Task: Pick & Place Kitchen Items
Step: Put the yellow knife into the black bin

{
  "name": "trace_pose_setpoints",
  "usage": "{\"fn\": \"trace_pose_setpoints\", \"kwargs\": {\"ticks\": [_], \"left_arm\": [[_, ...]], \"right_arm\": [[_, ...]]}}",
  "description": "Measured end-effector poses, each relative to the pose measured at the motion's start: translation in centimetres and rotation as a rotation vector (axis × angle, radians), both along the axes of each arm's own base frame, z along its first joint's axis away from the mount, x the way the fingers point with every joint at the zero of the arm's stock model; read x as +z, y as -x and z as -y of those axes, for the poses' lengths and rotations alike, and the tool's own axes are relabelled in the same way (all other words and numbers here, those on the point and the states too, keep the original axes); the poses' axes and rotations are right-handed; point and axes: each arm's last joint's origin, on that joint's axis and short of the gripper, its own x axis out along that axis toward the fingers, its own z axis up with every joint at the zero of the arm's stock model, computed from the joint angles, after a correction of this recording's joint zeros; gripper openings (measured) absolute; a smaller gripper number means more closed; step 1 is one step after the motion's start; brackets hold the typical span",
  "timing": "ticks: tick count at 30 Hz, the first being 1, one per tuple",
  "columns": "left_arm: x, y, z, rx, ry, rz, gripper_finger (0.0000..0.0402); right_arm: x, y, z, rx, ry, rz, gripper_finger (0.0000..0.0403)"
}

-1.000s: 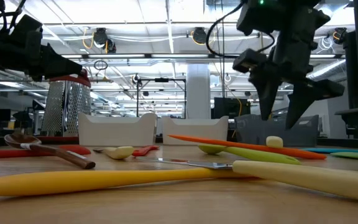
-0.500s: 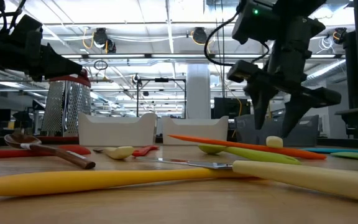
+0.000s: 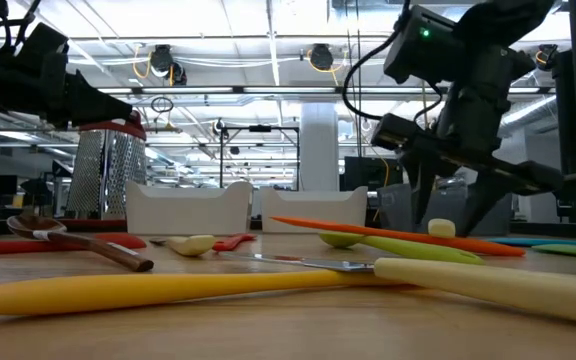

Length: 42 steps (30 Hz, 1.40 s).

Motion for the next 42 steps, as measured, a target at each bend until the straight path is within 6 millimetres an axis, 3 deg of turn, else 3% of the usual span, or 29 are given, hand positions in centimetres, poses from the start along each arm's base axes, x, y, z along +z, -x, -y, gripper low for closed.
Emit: {"fn": "trace_pose_setpoints", "kwargs": {"ticks": [10,20,36,42], "left_arm": [[0.0,0.0,0.0,0.000,-0.003,-0.002,0.0106],[0.0,0.0,0.0,0.000,-0.003,-0.002,0.0106],[0.0,0.0,0.0,0.000,-0.008,-0.005,0.0106],[0.0,0.0,0.0,0.000,-0.031,-0.018,0.0106]], "right_arm": [[-0.1,-0.1,0.0,-0.019,-0.004,0.006,0.0208],[-1.9,-0.7,-0.2,-0.034,-0.013,-0.042,0.0202],[-2.7,0.1,-0.1,-0.074,0.044,-0.144,0.0048],[-2.7,0.1,0.0,-0.075,0.052,-0.145,0.0032]]}}
